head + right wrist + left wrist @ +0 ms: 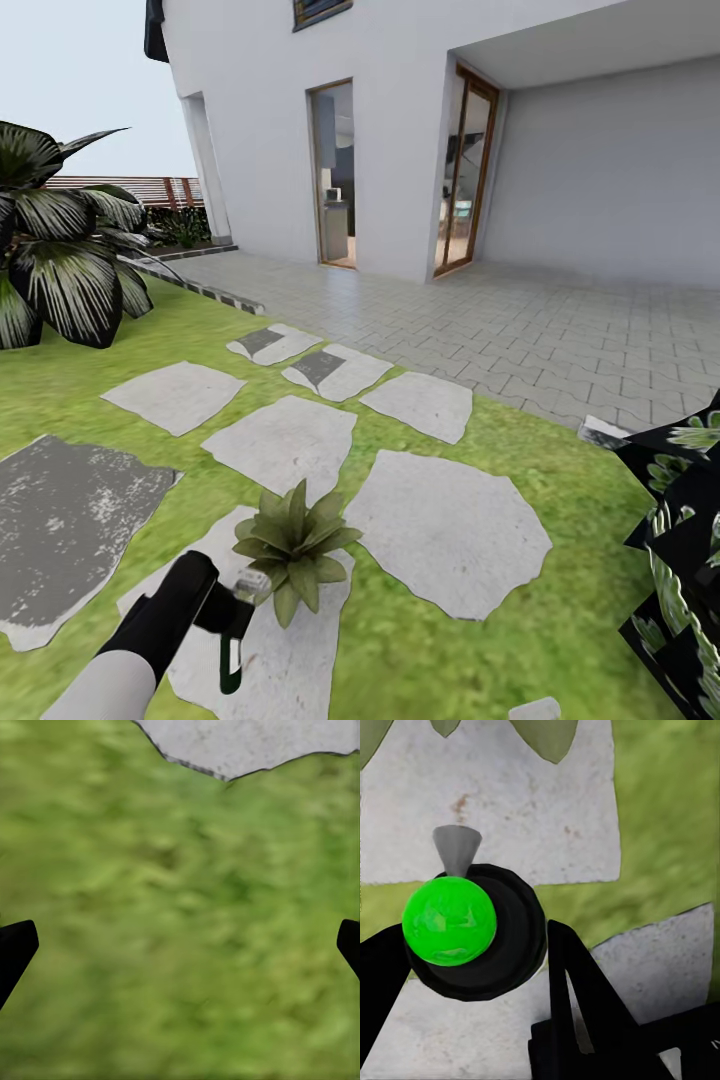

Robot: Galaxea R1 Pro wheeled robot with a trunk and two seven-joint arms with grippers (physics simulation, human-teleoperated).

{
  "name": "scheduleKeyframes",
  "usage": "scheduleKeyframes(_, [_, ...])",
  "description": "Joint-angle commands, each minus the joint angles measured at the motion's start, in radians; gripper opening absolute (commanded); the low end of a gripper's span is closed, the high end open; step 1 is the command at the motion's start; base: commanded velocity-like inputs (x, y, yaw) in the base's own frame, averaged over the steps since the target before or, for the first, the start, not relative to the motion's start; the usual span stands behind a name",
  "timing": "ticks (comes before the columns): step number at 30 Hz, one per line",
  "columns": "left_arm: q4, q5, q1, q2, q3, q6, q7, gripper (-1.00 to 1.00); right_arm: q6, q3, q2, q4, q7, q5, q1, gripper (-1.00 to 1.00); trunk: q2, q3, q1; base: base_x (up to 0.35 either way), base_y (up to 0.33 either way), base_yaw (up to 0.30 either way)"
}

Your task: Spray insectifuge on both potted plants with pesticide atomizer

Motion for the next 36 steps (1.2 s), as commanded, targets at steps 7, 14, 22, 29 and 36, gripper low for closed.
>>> scheduleKeyframes(7, [0.001, -0.009, 0.002, 0.006, -0.025, 0.012, -0.025, -1.0, -0.002, 0.007, 0.034, -0.005, -0.01, 0.006, -0.001, 1.0, 0.0, -0.001, 0.0, 0.0, 0.0, 0.0])
scheduleKeyframes(14, [0.0, -0.01, -0.001, -0.001, -0.036, 0.012, -0.061, -1.0, -0.003, 0.005, 0.037, -0.051, -0.009, 0.005, -0.001, 1.0, 0.0, -0.001, 0.0, 0.0, 0.0, 0.0])
scheduleKeyframes(22, [0.012, -0.01, -0.038, 0.005, -0.097, 0.014, -0.081, -1.0, -0.003, 0.006, 0.031, -0.054, -0.01, 0.006, -0.001, 1.0, 0.0, -0.001, 0.0, 0.0, 0.0, 0.0])
scheduleKeyframes(29, [0.016, -0.01, -0.028, 0.065, -0.101, 0.012, -0.083, -1.0, -0.003, 0.005, 0.027, -0.054, -0.011, 0.007, -0.001, 1.0, 0.0, -0.001, 0.0, 0.0, 0.0, 0.0])
scheduleKeyframes(36, [0.016, -0.01, -0.029, 0.064, -0.101, 0.013, -0.083, -1.0, -0.003, 0.005, 0.026, -0.053, -0.012, 0.007, -0.001, 1.0, 0.0, -0.001, 0.0, 0.0, -0.002, 0.0])
